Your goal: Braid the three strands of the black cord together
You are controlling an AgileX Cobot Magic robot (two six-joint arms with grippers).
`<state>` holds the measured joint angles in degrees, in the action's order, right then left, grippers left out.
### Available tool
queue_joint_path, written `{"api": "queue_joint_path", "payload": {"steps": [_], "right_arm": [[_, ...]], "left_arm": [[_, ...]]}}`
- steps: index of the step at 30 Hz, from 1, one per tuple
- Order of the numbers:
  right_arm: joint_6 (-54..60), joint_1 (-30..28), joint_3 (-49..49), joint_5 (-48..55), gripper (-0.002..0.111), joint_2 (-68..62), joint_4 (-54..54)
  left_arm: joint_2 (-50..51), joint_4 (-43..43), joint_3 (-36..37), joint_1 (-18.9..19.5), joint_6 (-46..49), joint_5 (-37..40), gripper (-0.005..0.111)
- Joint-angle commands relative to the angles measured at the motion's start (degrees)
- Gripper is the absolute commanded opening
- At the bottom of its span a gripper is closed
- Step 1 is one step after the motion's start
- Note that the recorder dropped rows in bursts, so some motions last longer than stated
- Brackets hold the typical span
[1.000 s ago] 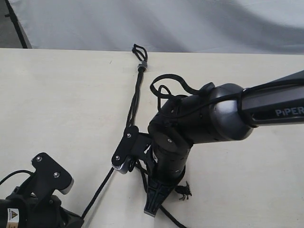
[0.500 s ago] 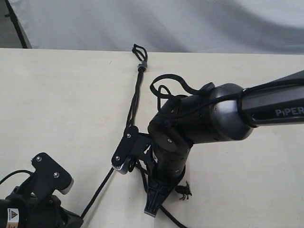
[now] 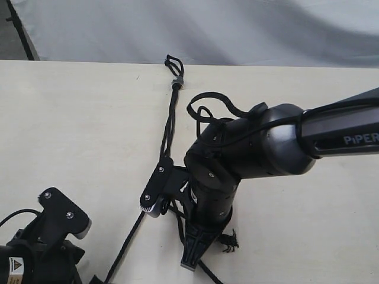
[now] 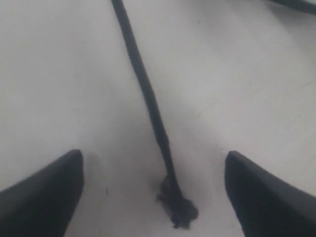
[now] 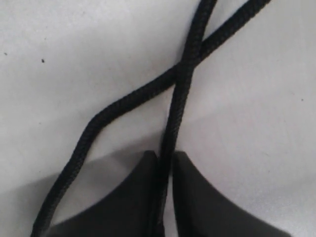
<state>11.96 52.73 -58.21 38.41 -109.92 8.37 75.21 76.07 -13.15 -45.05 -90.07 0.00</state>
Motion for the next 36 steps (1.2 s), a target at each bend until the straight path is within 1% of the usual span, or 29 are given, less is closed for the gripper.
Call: {"api": "queue_joint_path", "payload": {"steps": [1, 2, 5, 6, 8, 11, 15, 18, 23, 25, 26, 29, 30, 32, 34, 35, 36], "right_arm": [[-0.32, 0.10, 1.54, 2.58, 0.048, -0.63, -1.98], [-0.03, 0.10, 1.54, 2.58, 0.061, 0.44, -1.98], [-0.03, 0.10, 1.54, 2.58, 0.089, 4.32, -1.98], [-0.03, -0.01, 1.54, 2.58, 0.096, 6.35, -1.98], [-0.51, -0.01, 1.82, 3.46, 0.104, 10.77, -1.85], [-2.58, -0.49, 3.85, 3.23, 0.105, 17.82, -1.39], [-10.81, -3.11, 11.35, -3.72, 0.105, 28.53, 1.04], [-14.79, -5.86, 18.81, -12.23, 0.105, 37.43, 1.33], [-17.17, -9.20, 31.02, -25.15, 0.105, 50.23, 1.33], [-17.07, -9.65, 34.62, -28.49, 0.105, 54.90, 1.33], [-17.07, -9.77, 35.66, -29.10, 0.105, 56.57, 1.33], [-17.07, -9.78, 37.72, -29.10, 0.105, 61.75, 1.33], [-17.18, -9.78, 38.18, -29.21, 0.105, 63.23, 1.33], [-17.18, -9.78, 38.53, -29.31, 0.105, 64.69, 1.33], [-17.18, -9.78, 38.47, -29.31, 0.105, 65.70, 1.33], [-17.18, -9.78, 38.47, -29.31, 0.105, 65.70, 1.33], [-17.18, -9.78, 38.47, -29.31, 0.105, 65.70, 1.33]], "left_arm": [[-2.45, 0.21, -0.60, -0.19, -0.08, 0.30, 0.085], [-3.38, 0.21, -0.60, -0.19, -0.08, 0.30, 0.085], [-6.73, 0.21, -0.74, -0.19, 0.59, 0.30, 0.085], [-7.70, 0.21, -1.18, -0.19, 1.64, 0.30, 0.085], [-9.75, 0.21, -2.51, -0.19, 4.21, 0.00, 0.085], [-10.53, 0.21, -5.98, -0.19, 4.36, 0.00, 0.085], [-7.82, 0.21, -10.77, -0.19, 5.28, -2.39, 0.085], [-3.14, 0.21, -13.31, -0.19, 5.28, -6.12, 0.085], [9.13, 1.74, -17.67, -0.19, 4.04, -11.37, 0.085], [13.25, 6.04, -20.08, -0.19, 0.61, -14.57, 0.085], [14.69, 9.25, -21.11, -0.19, -2.70, -16.90, 0.085], [16.73, 23.29, -25.74, -0.19, -12.50, -23.26, 0.085], [16.98, 23.88, -27.12, -0.19, -13.78, -24.54, 0.085], [17.12, 23.88, -28.59, -0.19, -9.68, -24.78, 0.085], [17.12, 23.88, -29.33, -0.19, -3.04, -23.39, 0.085], [17.12, 23.88, -29.63, -0.19, -1.28, -22.36, 0.085], [17.00, 23.88, -29.93, -0.19, 5.49, -15.88, 0.085]]}}
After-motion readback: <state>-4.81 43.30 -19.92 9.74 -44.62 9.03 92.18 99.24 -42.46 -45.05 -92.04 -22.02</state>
